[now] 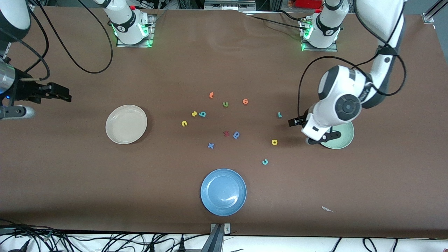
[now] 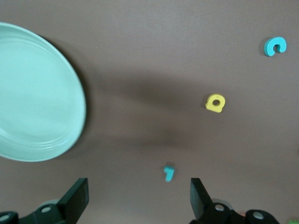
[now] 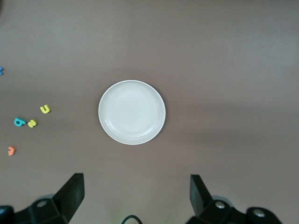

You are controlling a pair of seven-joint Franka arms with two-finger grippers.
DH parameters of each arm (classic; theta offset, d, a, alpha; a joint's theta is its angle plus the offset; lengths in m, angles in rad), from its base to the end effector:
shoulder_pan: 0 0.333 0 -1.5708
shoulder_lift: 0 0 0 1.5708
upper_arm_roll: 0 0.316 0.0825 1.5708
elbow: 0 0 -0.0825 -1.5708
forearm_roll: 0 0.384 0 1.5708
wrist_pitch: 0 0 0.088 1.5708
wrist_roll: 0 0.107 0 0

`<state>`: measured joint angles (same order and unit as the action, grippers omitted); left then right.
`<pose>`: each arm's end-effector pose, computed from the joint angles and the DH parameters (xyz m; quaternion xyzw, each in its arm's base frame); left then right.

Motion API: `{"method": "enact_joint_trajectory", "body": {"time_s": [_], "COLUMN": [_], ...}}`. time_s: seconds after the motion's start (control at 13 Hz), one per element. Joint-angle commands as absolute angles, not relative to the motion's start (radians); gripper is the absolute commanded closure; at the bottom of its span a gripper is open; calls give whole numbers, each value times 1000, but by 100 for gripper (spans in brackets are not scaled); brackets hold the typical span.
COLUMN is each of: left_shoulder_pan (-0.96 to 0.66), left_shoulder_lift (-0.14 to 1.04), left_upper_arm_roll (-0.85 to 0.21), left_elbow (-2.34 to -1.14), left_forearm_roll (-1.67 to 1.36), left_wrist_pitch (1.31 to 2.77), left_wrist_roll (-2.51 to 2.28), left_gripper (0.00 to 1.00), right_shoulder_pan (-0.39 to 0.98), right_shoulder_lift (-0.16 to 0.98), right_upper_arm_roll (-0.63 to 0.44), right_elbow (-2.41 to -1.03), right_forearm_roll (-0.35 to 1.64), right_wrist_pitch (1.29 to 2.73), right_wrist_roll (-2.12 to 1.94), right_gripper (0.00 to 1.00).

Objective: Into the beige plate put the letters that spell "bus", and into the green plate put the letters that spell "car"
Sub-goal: 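Grasp the teal '1' with the left gripper while the right gripper approaches letters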

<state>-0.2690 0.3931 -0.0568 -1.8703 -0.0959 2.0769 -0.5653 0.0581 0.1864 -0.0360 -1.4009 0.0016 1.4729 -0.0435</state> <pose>0.5791 -0.1990 0.2908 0.9835 0.1467 -0.1056 0.0056 0.5999 0.0155 0.5881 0.9978 0.0329 -0.0571 0.0019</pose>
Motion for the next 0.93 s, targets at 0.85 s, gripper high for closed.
{"method": "enact_joint_trajectory", "body": {"time_s": [0.85], "left_shoulder_pan": [-382], "left_shoulder_lift": [473], "left_upper_arm_roll": [-55], "left_elbow": [-2100], "left_forearm_roll": [-124], "left_wrist_pitch": [2442], "left_wrist_roll": [-672], "left_gripper": [22], "right_shoulder_pan": [55], "right_shoulder_lift": [130], "right_upper_arm_roll": [133], "right_elbow": [-1683], "right_forearm_roll": [26], "right_wrist_pitch": [1733], "right_wrist_roll": [121], "right_gripper": [0]}}
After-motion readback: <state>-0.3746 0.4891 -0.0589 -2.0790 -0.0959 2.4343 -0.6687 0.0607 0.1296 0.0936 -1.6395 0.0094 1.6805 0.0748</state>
